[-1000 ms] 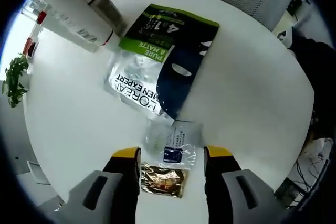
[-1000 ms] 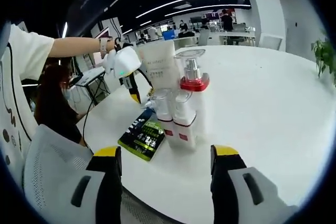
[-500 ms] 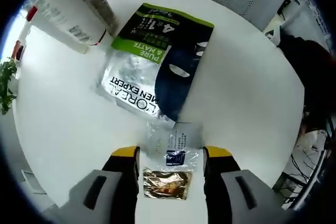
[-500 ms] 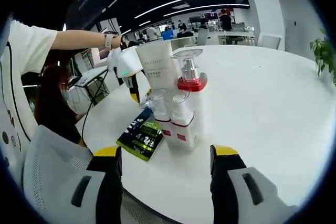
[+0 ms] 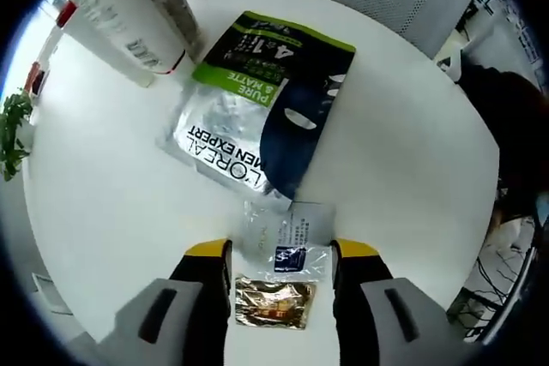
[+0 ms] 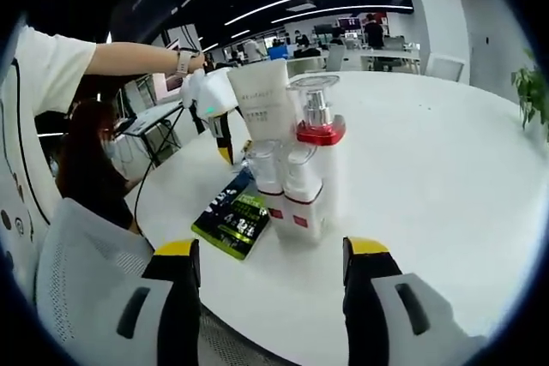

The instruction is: Arrange the skincare products in the storage area until every visible bottle or jar stands upright without overlapping.

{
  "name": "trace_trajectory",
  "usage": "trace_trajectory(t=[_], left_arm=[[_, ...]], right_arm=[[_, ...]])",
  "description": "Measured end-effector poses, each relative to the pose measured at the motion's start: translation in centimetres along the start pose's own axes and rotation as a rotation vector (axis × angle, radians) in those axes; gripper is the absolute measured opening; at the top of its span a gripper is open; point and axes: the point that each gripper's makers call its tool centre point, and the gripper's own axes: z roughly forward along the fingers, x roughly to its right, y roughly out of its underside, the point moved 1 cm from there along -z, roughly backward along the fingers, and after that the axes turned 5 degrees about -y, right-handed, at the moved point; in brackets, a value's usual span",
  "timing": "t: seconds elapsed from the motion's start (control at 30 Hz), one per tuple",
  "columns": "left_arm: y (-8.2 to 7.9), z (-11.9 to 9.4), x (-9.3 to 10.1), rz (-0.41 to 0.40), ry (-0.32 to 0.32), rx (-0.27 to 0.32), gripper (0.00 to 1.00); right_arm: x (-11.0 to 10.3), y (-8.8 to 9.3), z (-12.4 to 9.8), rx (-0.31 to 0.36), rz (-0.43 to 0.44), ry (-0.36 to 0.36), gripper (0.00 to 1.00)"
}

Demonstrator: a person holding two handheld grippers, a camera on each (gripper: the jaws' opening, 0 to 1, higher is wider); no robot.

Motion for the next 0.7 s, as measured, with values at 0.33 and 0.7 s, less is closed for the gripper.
trace_trajectory(t=[0.33, 0.7], left_arm=[[-0.01, 0.01, 0.02, -0.007, -0.002, -0.018, 0.36], [0.2, -0.08, 0.48, -0.139, -0.003, -0.022, 0.37]], right_arm=[[0.15, -0.83, -0.17, 0.047, 0.02, 0.006, 0.74], [0.03, -0.78, -0.11, 0.04, 0.007, 0.005, 0.76]])
